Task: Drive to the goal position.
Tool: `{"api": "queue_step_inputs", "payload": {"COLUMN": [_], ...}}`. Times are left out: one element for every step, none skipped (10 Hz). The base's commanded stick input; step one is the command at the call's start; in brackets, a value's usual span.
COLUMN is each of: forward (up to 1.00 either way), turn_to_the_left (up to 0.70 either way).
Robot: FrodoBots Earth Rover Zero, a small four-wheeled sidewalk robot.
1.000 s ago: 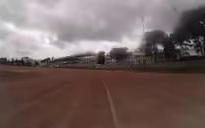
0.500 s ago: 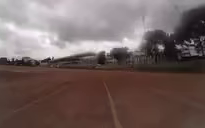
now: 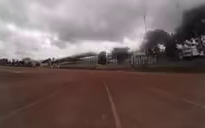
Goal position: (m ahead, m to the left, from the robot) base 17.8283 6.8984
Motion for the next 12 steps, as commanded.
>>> {"api": "queue_step_inputs", "payload": {"forward": [0.7,0.7,0.7,0.7,0.7,0.7,0.7,0.7,0.7,0.7,0.7,0.7], "turn_to_the_left": [0.0,0.0,0.0,0.0,0.0,0.0,0.0,0.0,0.0,0.0,0.0,0.0]}}
